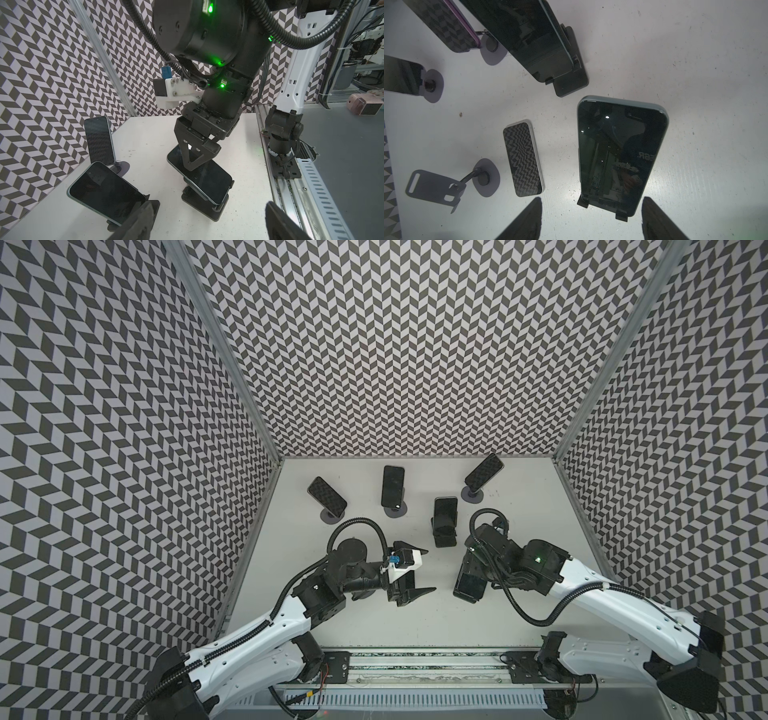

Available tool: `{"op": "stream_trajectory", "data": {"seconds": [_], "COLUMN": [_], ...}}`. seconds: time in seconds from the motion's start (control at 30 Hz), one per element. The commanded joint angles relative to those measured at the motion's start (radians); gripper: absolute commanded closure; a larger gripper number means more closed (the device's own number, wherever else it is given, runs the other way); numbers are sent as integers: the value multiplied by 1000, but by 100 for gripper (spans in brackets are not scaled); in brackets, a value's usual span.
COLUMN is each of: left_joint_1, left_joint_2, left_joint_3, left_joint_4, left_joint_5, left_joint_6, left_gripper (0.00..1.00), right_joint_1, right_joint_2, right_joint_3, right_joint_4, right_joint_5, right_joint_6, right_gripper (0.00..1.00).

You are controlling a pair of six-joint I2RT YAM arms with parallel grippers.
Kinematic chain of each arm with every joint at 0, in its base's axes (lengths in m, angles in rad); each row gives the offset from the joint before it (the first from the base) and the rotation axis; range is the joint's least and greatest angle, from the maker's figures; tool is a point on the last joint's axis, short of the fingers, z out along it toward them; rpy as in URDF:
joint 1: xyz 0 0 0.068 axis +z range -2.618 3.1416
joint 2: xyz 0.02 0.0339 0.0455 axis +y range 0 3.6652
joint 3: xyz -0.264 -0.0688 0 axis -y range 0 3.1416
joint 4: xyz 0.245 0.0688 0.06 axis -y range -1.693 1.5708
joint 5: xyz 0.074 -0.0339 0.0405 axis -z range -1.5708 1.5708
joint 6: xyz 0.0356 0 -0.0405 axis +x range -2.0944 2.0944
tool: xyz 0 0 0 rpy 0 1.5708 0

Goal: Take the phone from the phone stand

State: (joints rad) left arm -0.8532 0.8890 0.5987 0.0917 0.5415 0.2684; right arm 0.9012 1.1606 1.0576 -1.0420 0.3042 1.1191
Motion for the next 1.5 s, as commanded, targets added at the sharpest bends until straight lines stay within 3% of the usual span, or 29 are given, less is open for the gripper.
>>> {"op": "stream_trajectory", "data": {"seconds": [0.0, 0.57, 0.93, 1.47], "left_joint_1": [-10, -23, -23, -24], "left_joint_2": [10, 31, 28, 28], "left_joint_3": [3, -16, -11, 4], "left_joint_4": [29, 56, 18, -11], "left_joint_5": [18, 11, 0, -53], "left_joint_6": [9, 6, 18, -2], "left_gripper": [15, 15, 15, 15], "right_joint_1": [7, 7, 5, -40], "right_joint_2": [15, 74, 122, 189], "right_joint_3": [6, 47, 27, 54], "right_joint_4": [-13, -46, -38, 2], "right_joint_5": [32, 91, 139, 163], "right_joint_6": [54, 77, 148, 78], "right_gripper": [25, 19, 9, 9]}}
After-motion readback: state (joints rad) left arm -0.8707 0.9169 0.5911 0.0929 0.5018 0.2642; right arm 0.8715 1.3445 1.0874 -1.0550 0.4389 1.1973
